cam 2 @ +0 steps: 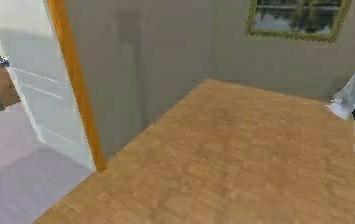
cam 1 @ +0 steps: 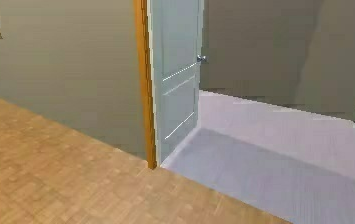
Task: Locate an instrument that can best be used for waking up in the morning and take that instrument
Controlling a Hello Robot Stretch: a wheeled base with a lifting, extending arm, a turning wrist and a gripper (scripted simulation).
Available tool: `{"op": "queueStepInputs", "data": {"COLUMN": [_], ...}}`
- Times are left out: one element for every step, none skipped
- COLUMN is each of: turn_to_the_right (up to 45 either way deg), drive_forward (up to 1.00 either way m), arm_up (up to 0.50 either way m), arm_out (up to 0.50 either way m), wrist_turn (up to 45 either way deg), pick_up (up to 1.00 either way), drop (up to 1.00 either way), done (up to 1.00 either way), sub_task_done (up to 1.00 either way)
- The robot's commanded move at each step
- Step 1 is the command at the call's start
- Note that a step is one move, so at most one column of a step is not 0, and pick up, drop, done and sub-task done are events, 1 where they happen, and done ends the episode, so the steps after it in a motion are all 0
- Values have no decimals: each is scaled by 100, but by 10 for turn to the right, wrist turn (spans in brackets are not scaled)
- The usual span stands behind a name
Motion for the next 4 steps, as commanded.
{"op": "queueStepInputs", "data": {"turn_to_the_right": [330,0,30,0], "drive_forward": [0,100,0,100], "arm_up": [0,0,0,0], "arm_out": [0,0,0,0], "wrist_turn": [0,0,0,0], "pick_up": [0,0,0,0], "drop": [0,0,0,0], "done": [0,0,0,0], "sub_task_done": [0,0,0,0]}}
